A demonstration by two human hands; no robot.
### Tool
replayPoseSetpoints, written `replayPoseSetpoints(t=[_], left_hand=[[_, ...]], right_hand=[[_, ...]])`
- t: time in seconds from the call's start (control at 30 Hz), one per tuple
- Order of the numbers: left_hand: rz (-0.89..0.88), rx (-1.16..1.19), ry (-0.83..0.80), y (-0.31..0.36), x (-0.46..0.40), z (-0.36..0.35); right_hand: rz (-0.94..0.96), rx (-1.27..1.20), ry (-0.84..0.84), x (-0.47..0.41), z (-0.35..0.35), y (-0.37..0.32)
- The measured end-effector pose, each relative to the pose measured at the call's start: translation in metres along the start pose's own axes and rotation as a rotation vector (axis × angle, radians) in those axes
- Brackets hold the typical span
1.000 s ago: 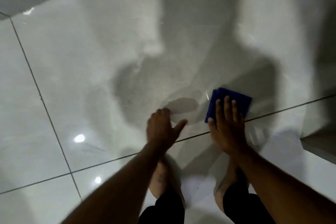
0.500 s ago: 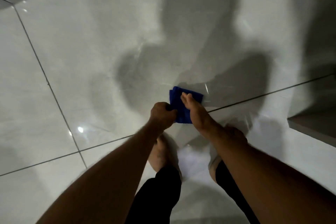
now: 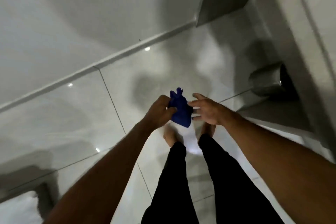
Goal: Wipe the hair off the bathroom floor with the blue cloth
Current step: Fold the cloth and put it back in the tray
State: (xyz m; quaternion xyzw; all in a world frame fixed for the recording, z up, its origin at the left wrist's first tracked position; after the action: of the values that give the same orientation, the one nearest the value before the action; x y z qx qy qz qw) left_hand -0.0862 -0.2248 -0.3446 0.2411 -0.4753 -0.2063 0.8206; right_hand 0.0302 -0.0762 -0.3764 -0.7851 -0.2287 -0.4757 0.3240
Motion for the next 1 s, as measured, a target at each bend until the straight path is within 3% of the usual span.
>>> replayPoseSetpoints(t=[0.27,0.43,0.63,0.9,1.0], left_hand=[[-0.138,0.357,-0.027,0.094,0.164,0.1],[-0.169,0.387,0.064,0.111,0.201,0.113],[-0.242,0.297,0.048,0.157,0.195,0.104],[-0.346,0.222,0.117,0.269,0.17,0.071],[-0.405,0.175,0.029,0.322,0.161,0.042]], right_hand=[[0.224,0.431,-0.279,0.192,-0.082,-0.047],[0.414,0.324,-0.139,0.258,-0.083,-0.025],[0.579,0.221,0.12,0.3,-0.075,-0.02],[0.775,0.234,0.463,0.36,-0.013,-0.065],[0.838,0.272,0.625,0.389,0.035,-0.077]])
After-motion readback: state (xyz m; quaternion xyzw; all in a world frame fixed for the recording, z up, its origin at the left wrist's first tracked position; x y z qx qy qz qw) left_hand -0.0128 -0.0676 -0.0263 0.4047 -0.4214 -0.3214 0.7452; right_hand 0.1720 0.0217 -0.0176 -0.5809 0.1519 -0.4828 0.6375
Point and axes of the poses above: each hand's wrist, its own x-axis away from the middle knuckle, its own z-axis out of the back of the hand, y = z × x, the point moved 3 cm from there along -x, towards the middle knuckle, and after that the axes turned 6 degrees about -x, right-handed, at the moved point
